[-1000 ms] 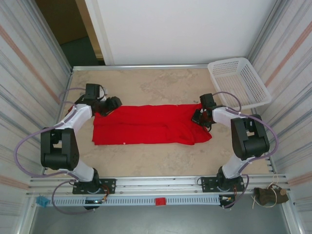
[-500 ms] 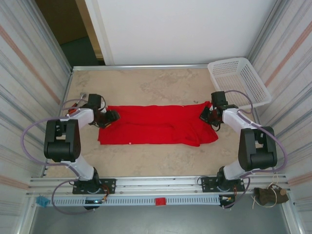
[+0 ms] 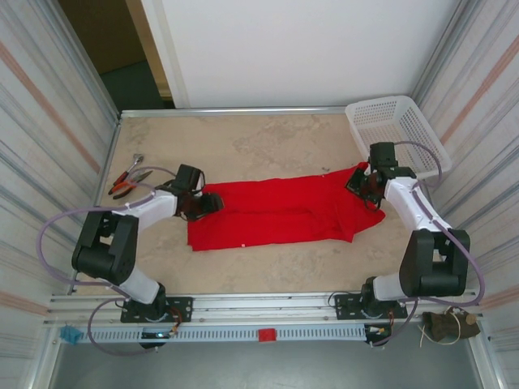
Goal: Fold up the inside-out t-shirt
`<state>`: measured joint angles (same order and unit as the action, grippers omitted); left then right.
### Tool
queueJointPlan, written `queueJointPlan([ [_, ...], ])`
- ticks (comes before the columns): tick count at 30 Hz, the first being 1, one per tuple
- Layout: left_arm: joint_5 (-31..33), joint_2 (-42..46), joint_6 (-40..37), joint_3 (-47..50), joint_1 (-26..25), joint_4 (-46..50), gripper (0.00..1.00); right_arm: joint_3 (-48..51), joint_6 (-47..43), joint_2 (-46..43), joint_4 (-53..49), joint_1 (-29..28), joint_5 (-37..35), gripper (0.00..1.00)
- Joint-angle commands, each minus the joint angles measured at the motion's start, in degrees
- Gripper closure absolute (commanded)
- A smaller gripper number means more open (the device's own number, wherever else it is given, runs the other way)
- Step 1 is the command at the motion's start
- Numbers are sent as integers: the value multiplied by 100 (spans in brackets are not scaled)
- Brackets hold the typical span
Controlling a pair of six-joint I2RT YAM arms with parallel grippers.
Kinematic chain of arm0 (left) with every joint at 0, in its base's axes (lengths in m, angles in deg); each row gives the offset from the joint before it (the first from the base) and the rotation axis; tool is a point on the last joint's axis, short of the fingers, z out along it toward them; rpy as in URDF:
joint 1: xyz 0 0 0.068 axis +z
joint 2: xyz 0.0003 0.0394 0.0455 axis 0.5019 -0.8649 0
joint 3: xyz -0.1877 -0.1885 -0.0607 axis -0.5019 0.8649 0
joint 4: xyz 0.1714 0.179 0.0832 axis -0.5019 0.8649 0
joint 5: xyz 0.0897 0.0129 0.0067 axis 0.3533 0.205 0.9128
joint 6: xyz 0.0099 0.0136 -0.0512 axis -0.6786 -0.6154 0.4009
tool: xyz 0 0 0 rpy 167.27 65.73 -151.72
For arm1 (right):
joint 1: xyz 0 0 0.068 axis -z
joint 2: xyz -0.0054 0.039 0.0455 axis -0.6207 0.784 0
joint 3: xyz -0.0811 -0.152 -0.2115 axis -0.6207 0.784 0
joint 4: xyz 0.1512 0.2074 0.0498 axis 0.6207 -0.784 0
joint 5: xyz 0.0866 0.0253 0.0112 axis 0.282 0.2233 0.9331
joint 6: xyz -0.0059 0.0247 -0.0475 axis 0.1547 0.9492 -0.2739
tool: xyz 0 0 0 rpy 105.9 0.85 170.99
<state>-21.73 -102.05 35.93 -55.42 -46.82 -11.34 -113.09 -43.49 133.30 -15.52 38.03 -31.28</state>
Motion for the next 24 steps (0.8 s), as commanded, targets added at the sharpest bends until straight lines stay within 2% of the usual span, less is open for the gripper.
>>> queueJointPlan([
  [1, 777, 453, -223, -543, 396, 806, 38, -358, -138, -259, -461, -96, 83, 100],
  [4, 645, 522, -369, -684, 773, 830, 38, -598, -35, -351, -687, -422, -81, 100],
  [10, 431, 525, -601, -840, 1047, 821, 38, -1060, 453, -245, -956, -1704, -768, 100],
  [16, -10, 412, -820, -1136, 1425, 834, 37, -1704, 1124, 217, -994, -2992, -1396, 100],
  [20, -461, 210, -916, -1405, 1771, 882, 37, -2361, 1505, 675, -1074, -3840, -1786, 100],
  [24, -650, -26, -1034, -1626, 2015, 898, 37, -3111, 1793, 1300, -1170, -4654, -2168, 100],
])
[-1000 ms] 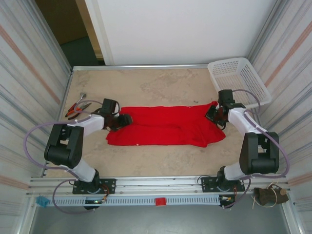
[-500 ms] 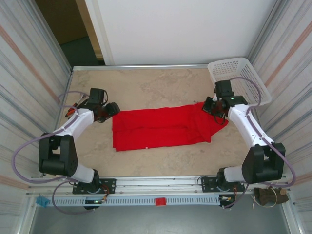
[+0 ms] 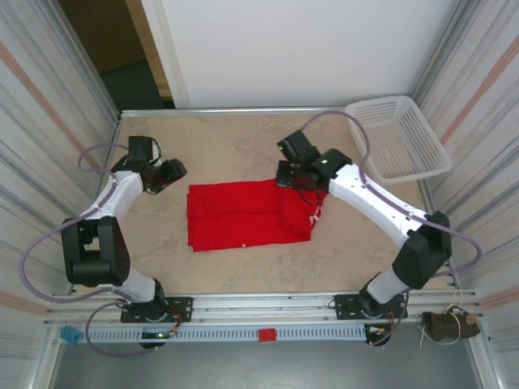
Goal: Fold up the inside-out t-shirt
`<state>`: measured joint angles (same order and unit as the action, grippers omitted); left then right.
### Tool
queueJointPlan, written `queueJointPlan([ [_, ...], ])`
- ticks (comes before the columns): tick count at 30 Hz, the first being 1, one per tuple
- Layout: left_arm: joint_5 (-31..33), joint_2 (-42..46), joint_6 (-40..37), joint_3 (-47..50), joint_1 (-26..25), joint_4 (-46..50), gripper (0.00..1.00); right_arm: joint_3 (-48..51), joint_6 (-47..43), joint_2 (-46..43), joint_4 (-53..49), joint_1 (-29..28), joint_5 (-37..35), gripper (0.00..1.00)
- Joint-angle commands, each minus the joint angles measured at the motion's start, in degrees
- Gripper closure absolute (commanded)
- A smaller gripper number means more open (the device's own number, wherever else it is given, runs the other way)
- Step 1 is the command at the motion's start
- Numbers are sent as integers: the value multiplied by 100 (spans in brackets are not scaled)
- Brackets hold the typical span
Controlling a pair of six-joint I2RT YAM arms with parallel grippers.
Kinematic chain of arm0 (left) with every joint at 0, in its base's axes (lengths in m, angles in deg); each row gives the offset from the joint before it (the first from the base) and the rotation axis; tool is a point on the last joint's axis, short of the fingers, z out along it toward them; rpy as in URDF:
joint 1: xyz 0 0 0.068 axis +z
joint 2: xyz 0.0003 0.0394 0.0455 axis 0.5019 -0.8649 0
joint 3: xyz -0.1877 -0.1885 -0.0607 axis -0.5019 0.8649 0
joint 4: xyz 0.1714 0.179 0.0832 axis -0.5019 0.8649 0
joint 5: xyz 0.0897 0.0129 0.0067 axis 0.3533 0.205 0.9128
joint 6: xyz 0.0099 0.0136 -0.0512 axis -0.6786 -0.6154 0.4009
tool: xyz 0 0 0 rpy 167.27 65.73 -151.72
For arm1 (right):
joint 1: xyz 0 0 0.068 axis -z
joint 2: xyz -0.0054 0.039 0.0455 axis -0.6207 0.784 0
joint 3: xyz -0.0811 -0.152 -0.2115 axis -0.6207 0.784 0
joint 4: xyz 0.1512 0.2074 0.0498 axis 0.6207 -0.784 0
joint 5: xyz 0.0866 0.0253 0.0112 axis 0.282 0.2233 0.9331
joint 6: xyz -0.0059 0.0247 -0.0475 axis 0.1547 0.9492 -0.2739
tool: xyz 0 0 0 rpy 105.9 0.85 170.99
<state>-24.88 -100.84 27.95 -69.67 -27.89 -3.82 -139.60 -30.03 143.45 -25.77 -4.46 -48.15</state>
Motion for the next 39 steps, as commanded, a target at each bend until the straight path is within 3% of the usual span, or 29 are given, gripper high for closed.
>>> queueJointPlan([
  [1, -445, -222, -248, -255, 202, 151, 37, -691, 495, 493, -176, -574, -511, 100],
  [13, -1384, -810, -206, -372, 1196, -3, 37, -3510, 923, 2908, -720, -1829, -581, 100],
  [19, -1465, -970, -246, -516, 1290, 44, 37, -4474, 1093, 4094, -586, -2114, 115, 100],
  [20, -1472, -989, -248, -556, 1324, 54, 37, -4632, 1054, 4233, -548, -2164, 350, 92],
  [22, -1566, -1093, -252, -646, 1462, 56, 37, -4994, 702, 4439, -296, -2348, 820, 52],
  [24, -1648, -1195, -252, -758, 1605, 86, 37, -5163, 388, 4363, -192, -2439, 1035, 34],
  [26, -1733, -1264, -247, -869, 1715, 136, 37, -4915, 164, 3957, -157, -2411, 968, 30],
  [30, -1872, -1180, -186, -898, 1712, 131, 37, -3431, -55, 2627, 293, -2042, 854, 29],
  [35, -2062, -664, 44, -408, 1436, -116, 36, -797, 37, 1234, 917, -1045, 806, 29],
  [39, -2047, 48, 254, 327, 896, -288, 36, 303, -37, 958, 1152, -119, 1175, 28],
])
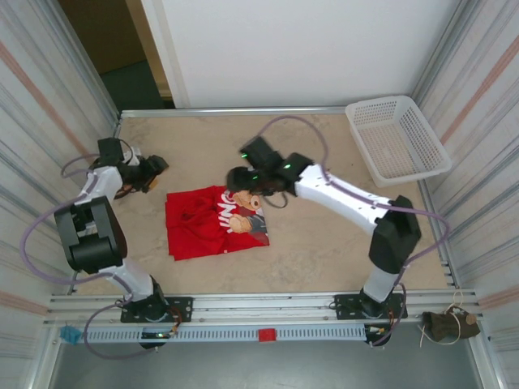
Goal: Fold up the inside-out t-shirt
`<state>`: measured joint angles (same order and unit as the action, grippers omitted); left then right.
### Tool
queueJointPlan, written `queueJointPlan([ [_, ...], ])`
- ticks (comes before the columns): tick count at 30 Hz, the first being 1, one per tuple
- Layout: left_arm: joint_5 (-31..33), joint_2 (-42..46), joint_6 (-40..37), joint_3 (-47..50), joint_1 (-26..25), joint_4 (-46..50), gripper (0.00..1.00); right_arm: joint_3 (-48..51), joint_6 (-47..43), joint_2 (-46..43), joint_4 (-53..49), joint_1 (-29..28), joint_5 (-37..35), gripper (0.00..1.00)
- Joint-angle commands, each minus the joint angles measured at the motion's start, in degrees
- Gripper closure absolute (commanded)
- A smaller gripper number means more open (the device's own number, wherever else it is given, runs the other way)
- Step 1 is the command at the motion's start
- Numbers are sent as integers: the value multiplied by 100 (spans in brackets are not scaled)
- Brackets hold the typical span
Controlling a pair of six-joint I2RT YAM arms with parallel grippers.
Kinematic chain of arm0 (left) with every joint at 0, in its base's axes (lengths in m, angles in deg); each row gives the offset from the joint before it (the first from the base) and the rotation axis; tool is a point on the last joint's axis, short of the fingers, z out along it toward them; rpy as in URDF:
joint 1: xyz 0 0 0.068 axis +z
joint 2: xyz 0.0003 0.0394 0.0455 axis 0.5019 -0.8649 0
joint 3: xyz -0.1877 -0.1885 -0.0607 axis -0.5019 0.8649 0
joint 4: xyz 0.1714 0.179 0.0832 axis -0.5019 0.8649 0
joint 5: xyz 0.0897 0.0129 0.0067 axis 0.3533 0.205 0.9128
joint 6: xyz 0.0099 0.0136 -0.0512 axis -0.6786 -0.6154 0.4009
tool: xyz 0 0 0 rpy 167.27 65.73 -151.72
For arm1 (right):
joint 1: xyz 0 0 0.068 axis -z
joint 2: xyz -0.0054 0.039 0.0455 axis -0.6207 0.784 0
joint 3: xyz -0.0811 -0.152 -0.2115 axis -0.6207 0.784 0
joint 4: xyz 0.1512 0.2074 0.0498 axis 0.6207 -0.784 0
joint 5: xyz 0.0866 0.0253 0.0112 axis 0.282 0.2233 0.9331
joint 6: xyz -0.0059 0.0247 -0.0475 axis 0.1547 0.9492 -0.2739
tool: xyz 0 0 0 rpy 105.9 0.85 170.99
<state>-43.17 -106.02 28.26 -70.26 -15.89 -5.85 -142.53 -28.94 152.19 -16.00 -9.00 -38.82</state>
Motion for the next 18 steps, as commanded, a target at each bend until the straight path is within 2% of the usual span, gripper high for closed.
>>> queueJointPlan([
  [1, -144, 757, 310, 601, -420, -116, 36, 674, -202, 147, 185, 497, 388, 28],
  [3, 72, 1264, 624, 1219, -680, -333, 36, 691, -371, 373, 212, 703, 686, 28],
  [8, 727, 2262, 1202, 2375, -1136, -490, 35, 425, -573, 1137, 391, 809, 1159, 29],
  [14, 835, 2263, 1441, 2874, -1202, -740, 35, -141, -448, 2091, 629, 843, 1485, 34],
  [16, 883, 2073, 1457, 2888, -1252, -843, 35, -258, -373, 2267, 722, 855, 1563, 47],
  [18, 892, 1820, 1440, 2843, -1291, -998, 35, -228, -293, 2299, 811, 917, 1527, 79],
])
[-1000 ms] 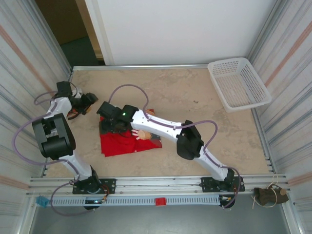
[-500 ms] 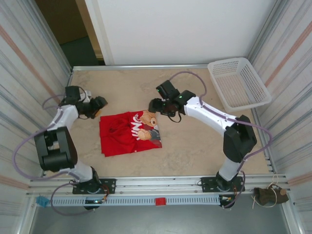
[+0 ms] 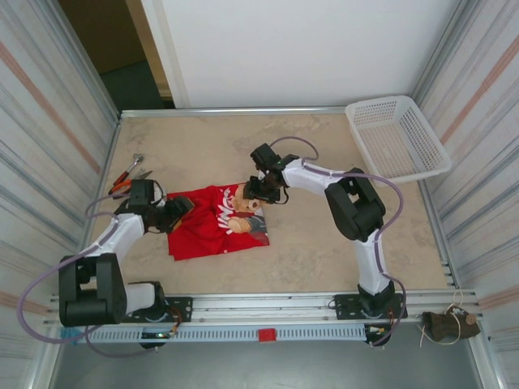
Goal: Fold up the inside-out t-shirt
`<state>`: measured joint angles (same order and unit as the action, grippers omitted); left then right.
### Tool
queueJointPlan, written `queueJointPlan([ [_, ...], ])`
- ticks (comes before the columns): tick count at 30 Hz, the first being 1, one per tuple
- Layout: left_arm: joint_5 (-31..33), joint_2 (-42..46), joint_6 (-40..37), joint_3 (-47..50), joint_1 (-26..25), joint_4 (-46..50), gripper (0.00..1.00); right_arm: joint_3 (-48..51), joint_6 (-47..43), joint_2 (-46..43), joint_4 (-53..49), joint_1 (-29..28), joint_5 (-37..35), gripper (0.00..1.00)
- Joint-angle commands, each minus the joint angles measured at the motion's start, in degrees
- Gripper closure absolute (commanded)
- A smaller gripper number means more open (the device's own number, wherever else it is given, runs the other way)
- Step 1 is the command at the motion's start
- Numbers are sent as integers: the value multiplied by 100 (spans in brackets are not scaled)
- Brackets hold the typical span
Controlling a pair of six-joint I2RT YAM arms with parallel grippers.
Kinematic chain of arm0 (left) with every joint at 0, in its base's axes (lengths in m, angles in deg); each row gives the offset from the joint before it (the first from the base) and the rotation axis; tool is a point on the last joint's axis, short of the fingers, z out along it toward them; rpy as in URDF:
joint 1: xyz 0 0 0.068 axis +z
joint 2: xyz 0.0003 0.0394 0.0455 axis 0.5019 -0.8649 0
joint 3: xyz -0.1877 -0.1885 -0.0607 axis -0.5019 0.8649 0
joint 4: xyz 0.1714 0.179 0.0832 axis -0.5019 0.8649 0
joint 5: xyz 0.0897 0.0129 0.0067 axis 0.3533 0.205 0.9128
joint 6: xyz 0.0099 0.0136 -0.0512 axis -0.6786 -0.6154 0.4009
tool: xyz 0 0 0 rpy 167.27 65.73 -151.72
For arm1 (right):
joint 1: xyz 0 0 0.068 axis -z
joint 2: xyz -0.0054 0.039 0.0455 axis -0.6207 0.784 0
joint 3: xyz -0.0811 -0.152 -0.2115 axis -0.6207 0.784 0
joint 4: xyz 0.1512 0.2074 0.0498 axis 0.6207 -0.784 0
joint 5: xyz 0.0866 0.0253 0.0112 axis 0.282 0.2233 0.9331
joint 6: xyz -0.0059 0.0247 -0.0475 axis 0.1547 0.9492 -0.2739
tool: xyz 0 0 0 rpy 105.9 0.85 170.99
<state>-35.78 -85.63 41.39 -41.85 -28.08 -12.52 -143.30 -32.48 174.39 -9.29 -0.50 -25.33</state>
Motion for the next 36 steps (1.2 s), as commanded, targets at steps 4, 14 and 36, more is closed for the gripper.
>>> queueJointPlan([
  [4, 193, -993, 14, -411, -220, -530, 35, 432, 256, -315, 405, 343, 13, 100],
  [14, 143, -3912, -480, -3862, -1127, -168, 35, 3462, 2207, -2781, 830, 603, -1595, 100],
  [36, 41, -785, 440, -1801, -1840, -484, 30, 3446, -3, -3691, 542, 614, -839, 61],
])
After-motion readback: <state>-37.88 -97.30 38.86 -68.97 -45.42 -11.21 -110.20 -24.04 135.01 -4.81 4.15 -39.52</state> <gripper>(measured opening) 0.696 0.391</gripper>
